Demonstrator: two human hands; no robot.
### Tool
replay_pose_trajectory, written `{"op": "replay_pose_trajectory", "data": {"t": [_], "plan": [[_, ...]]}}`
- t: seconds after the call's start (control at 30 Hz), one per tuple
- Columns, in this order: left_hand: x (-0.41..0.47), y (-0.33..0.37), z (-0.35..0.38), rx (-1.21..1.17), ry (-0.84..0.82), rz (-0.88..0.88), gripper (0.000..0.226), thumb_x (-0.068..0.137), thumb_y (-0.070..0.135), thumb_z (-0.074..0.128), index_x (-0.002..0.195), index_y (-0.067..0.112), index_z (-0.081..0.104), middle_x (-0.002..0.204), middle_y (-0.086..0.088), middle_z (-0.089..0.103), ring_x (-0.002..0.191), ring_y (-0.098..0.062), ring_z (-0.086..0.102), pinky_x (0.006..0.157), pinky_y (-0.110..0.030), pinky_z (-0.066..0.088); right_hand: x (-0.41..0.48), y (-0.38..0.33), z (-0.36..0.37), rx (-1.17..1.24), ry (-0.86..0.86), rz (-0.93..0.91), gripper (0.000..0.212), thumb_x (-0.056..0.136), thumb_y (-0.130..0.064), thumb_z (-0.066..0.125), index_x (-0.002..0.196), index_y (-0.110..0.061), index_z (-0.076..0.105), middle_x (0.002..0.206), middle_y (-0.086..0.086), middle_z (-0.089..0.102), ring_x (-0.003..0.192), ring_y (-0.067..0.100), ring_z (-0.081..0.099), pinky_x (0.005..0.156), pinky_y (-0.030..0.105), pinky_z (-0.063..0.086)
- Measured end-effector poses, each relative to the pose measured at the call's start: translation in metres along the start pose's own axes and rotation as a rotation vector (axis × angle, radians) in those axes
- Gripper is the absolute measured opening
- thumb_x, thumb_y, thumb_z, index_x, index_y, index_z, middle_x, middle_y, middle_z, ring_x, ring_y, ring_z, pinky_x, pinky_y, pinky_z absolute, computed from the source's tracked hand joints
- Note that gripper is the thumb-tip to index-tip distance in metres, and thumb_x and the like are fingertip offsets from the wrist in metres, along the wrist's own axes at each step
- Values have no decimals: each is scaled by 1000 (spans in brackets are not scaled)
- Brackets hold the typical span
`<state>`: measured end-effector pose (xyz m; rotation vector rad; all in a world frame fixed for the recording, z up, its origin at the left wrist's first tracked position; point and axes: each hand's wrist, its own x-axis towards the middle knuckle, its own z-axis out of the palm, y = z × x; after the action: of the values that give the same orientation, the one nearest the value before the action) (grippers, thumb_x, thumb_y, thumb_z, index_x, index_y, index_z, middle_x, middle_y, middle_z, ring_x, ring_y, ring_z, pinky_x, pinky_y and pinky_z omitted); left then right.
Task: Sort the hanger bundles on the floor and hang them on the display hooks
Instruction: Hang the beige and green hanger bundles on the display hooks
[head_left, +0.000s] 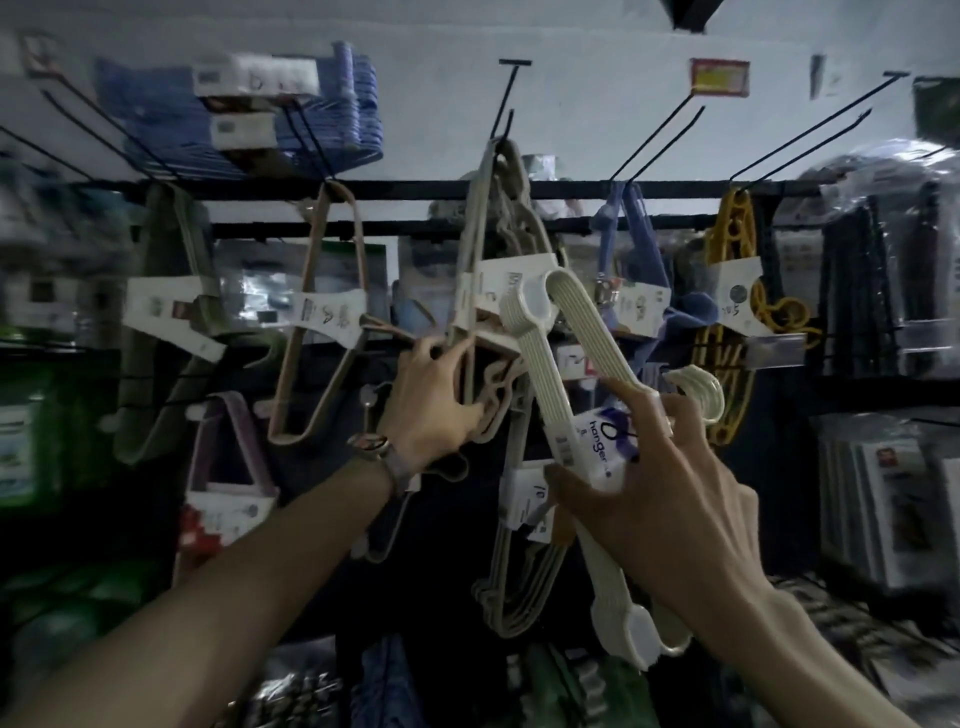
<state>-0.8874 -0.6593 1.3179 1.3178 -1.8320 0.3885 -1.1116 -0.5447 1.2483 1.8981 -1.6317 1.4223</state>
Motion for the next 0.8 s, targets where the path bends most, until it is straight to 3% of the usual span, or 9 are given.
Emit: {"op": "replay_pose_trajectory", "data": {"t": [0.1, 0.2, 0.3, 0.37, 0.47, 0.57, 0.7, 0.8], "plan": [[-47, -8, -20, -175, -8, -54, 61, 89, 31, 71, 147, 25, 53, 136, 1, 56, 122, -18, 56, 101, -26, 45, -17, -24, 19, 34, -53, -9, 87, 69, -88, 59, 143, -52, 31, 131, -9, 38, 82, 20, 64, 61, 38, 56], [-89, -19, -35, -407, -51, -78, 34, 98, 29, 62, 131, 37, 63, 103, 19, 70, 98, -7, 69, 84, -25, 55, -32, -54, 38, 37, -86, -16, 84, 66, -93, 48, 138, -52, 33, 128, -12, 35, 79, 18, 64, 57, 37, 56], [-126, -29, -45, -732, -80, -119, 24, 105, 27, 51, 116, 31, 73, 106, 9, 76, 100, -19, 73, 86, -41, 57, -44, -82, 57, 20, -104, -3, 84, 67, -99, 43, 135, -53, 33, 127, -13, 37, 83, 20, 65, 59, 35, 53], [-145, -38, -57, -834, -130, -227, 27, 105, 39, 48, 109, 31, 74, 104, 6, 76, 103, -23, 71, 87, -43, 56, -53, -102, 72, 31, -132, 14, 86, 66, -102, 46, 135, -52, 32, 127, -11, 38, 87, 21, 67, 61, 38, 54], [-163, -53, -70, -832, -233, -290, 28, 101, 54, 55, 111, 34, 72, 102, 7, 76, 101, -12, 72, 92, -45, 57, -70, -129, 90, 52, -178, 32, 84, 68, -94, 56, 135, -50, 30, 135, -7, 39, 93, 22, 69, 64, 39, 56], [-175, -70, -78, -722, -177, -388, 26, 98, 51, 61, 100, 27, 71, 93, 8, 75, 86, 1, 68, 90, -37, 57, -85, -153, 103, 58, -234, 64, 85, 70, -87, 60, 138, -49, 24, 131, -8, 36, 104, 22, 66, 67, 37, 54], [-179, -95, -82, -685, -171, -405, 34, 98, 51, 60, 95, 19, 73, 89, 1, 76, 84, -8, 70, 86, -40, 57, -97, -173, 119, 152, -240, 85, 87, 63, -89, 58, 134, -50, 26, 121, -12, 32, 101, 21, 67, 71, 42, 57], [-179, -103, -83, -692, -184, -391, 38, 100, 51, 58, 96, 16, 72, 91, -3, 76, 85, -12, 70, 84, -38, 56, -100, -182, 123, 126, -219, 118, 78, 70, -89, 55, 133, -52, 27, 115, -16, 26, 100, 16, 66, 69, 38, 55]]}}
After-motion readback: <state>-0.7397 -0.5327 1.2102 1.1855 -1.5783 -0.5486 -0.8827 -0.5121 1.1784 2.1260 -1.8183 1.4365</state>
